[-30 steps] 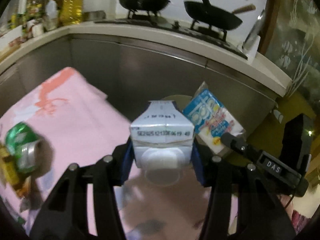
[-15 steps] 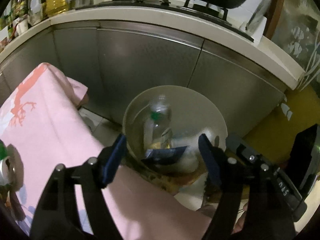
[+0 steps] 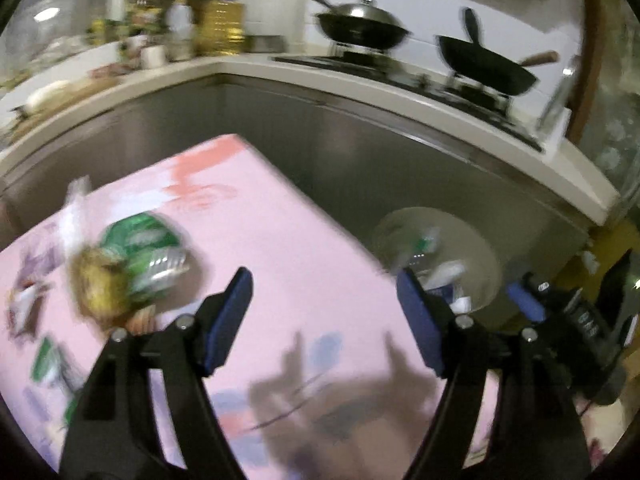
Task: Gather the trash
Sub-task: 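Move both grippers back over the remaining trash on the table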
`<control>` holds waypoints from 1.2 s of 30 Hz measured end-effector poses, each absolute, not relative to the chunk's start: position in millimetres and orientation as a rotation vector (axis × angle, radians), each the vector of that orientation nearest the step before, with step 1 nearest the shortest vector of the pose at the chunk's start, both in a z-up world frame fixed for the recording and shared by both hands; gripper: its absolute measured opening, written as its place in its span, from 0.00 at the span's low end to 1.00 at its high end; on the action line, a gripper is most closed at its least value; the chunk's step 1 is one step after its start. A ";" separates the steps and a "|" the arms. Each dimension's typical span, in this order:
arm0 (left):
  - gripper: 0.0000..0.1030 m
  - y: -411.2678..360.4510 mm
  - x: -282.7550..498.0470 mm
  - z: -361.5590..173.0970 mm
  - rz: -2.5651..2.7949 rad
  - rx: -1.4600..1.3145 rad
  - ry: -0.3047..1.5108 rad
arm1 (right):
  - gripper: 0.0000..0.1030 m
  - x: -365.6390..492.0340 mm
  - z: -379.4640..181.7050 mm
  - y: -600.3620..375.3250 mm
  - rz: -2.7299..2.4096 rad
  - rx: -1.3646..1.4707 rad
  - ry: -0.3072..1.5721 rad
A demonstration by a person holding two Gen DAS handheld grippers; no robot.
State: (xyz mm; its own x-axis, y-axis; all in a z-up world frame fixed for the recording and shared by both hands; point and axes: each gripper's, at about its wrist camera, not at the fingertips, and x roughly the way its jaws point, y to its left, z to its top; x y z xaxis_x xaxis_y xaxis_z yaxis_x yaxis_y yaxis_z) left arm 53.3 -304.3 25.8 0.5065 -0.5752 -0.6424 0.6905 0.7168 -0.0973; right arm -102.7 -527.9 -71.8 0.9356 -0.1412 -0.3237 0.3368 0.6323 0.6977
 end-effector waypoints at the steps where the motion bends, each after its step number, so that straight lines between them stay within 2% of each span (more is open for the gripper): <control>1: 0.69 -290.3 53.8 25.5 -0.734 0.179 0.696 | 0.77 -98.9 -68.9 -519.9 -0.261 0.834 0.258; 7: 0.69 -196.5 60.1 21.0 -0.499 0.190 0.667 | 0.77 -66.0 -53.8 -457.2 -0.118 0.759 0.344; 16: 0.69 -103.0 63.2 11.8 -0.292 0.187 0.646 | 0.77 -23.5 -41.0 -358.7 0.072 0.616 0.476; 36: 0.69 -21.5 82.4 -20.6 -0.132 0.129 0.730 | 0.77 -1.7 -44.2 -272.0 0.192 0.443 0.624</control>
